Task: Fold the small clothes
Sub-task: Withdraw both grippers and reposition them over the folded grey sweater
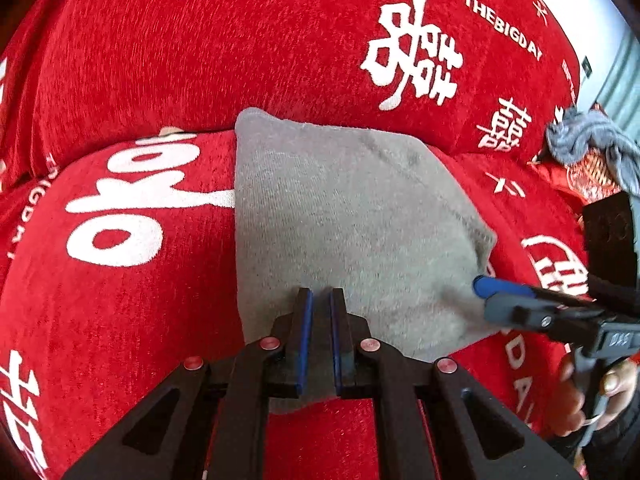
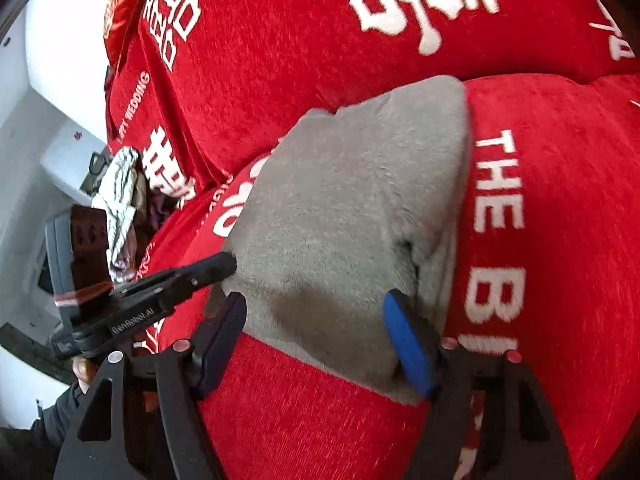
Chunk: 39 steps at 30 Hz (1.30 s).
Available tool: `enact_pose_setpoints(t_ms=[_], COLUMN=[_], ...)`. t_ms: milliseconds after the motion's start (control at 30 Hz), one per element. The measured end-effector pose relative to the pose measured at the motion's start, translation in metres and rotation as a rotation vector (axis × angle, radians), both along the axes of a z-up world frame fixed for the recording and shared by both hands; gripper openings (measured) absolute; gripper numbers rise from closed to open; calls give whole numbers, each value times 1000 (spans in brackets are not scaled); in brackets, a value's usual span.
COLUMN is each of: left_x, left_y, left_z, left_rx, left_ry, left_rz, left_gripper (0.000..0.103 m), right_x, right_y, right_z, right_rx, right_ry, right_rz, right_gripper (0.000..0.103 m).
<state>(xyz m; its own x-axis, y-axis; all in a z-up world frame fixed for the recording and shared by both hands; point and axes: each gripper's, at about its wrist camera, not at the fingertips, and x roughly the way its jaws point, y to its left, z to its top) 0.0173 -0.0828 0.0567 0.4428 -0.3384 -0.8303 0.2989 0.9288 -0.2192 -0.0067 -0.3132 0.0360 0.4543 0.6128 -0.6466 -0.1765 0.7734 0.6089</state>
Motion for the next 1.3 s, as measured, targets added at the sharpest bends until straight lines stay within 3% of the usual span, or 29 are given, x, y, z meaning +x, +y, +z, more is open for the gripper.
enact_pose_setpoints(t_ms=[133, 267, 400, 433, 467, 533, 567, 600, 633, 767, 867, 1067, 1300], left_x=[-5, -7, -9, -16, -26, -47, -50, -48, -42, -35, -26, -11, 23], left_y=[1, -2, -4, 0, 5, 5, 4, 1, -2, -2, 0, -1, 0], left_z=[-3, -4, 2, 14, 27, 53, 56, 56, 50, 39, 33, 30, 19], left_rx=[2, 20, 32, -24, -66, -28, -9, 20, 83, 132, 85, 80, 38], left_ry=[-12, -39, -18, -54, -115, -278, -295, -265, -197, -213, -180, -156, -73], left_rz=[15, 30, 19, 20, 31, 80, 91, 97, 103, 154, 146, 131, 116], left_gripper=[10, 10, 9, 0, 0, 2, 33, 71, 98, 100, 100, 100, 100], right_x=[-13, -22, -43, -48, -53, -58, -60, -60, -59, -59, -56, -35, 16], right_y=[0, 19, 28, 29, 28, 28, 25, 25, 24, 18, 13, -5, -33], right_z=[6, 24, 47, 50, 53, 55, 55, 55, 54, 56, 57, 52, 35], right_rx=[-73, -218, -232, -238, -234, -216, -212, -208, -205, -199, -211, -214, -177], right_ry=[-22, -47, -101, -105, -110, -117, -114, -109, -104, -105, -106, -76, 5], right_rz=[-13, -17, -12, -19, -23, -28, -34, -39, -44, -66, -67, -110, -183], right_gripper=[74, 75, 75, 75, 75, 75, 75, 75, 75, 75, 75, 77, 78])
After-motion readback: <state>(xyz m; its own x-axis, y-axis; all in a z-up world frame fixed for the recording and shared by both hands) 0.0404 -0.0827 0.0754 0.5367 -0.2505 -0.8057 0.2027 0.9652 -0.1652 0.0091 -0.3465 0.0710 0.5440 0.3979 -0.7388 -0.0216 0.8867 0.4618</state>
